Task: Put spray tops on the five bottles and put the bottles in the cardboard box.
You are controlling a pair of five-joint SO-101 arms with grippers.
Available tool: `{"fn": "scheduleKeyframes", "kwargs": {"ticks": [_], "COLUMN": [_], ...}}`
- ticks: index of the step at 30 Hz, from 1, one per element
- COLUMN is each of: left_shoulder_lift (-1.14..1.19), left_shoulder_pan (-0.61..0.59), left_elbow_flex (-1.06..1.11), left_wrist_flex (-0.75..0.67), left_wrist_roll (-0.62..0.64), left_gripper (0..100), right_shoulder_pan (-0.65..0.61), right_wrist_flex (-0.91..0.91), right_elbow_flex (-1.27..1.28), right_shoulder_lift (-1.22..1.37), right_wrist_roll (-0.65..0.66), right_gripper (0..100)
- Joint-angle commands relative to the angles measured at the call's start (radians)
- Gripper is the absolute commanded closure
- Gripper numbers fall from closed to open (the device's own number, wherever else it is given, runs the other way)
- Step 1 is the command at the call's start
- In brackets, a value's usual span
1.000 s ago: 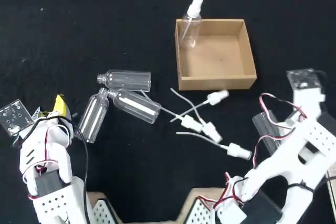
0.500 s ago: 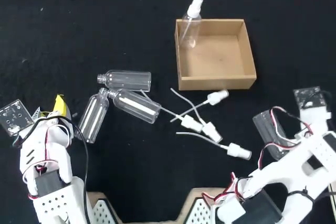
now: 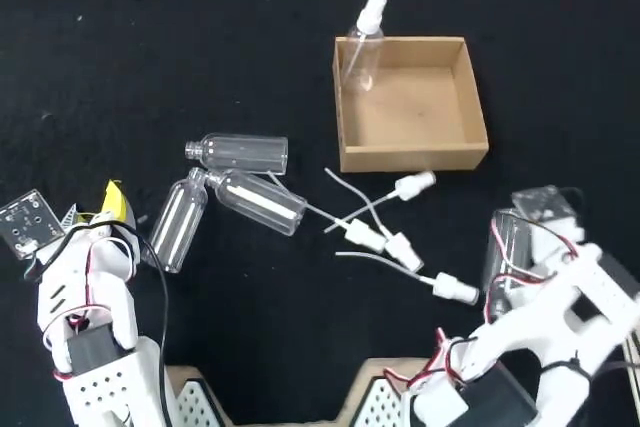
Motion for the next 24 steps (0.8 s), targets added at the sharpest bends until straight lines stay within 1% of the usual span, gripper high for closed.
{"fn": "scheduleKeyframes", "kwargs": {"ticks": [1, 4, 7, 10, 15, 17, 18, 20, 22, 24], "left_shoulder_lift": [-0.005, -0.005, -0.005, -0.005, -0.005, -0.005, -0.005, -0.005, -0.005, -0.005], "left_shoulder_pan": [0.005, 0.005, 0.005, 0.005, 0.007, 0.007, 0.005, 0.005, 0.005, 0.005], "left_elbow_flex": [-0.007, -0.007, -0.007, -0.007, -0.007, -0.007, -0.007, -0.007, -0.007, -0.007], "left_wrist_flex": [-0.003, -0.003, -0.003, -0.003, -0.003, -0.005, -0.005, -0.005, -0.005, -0.005], "left_wrist_roll": [-0.012, -0.012, -0.012, -0.012, -0.012, -0.012, -0.012, -0.012, -0.012, -0.012], "left_gripper": [80, 80, 80, 80, 80, 80, 80, 80, 80, 80], "right_shoulder_pan": [-0.16, -0.258, -0.31, -0.31, -0.304, -0.308, -0.308, -0.299, -0.259, -0.227], "right_wrist_flex": [0.058, 0.061, 0.068, 0.086, 0.158, 0.161, 0.163, 0.163, 0.164, 0.164], "right_elbow_flex": [-0.058, -0.081, -0.117, -0.166, -0.306, -0.352, -0.367, -0.381, -0.378, -0.378], "right_shoulder_lift": [-0.007, -0.008, -0.008, -0.008, -0.008, -0.005, -0.005, -0.007, -0.005, -0.001], "right_wrist_roll": [-0.086, -0.167, -0.229, -0.256, -0.242, -0.14, -0.068, 0.133, 0.356, 0.571], "right_gripper": [82.1, 82.1, 82.1, 82.1, 82.1, 80.2, 77.1, 67.8, 59.6, 56.4]}}
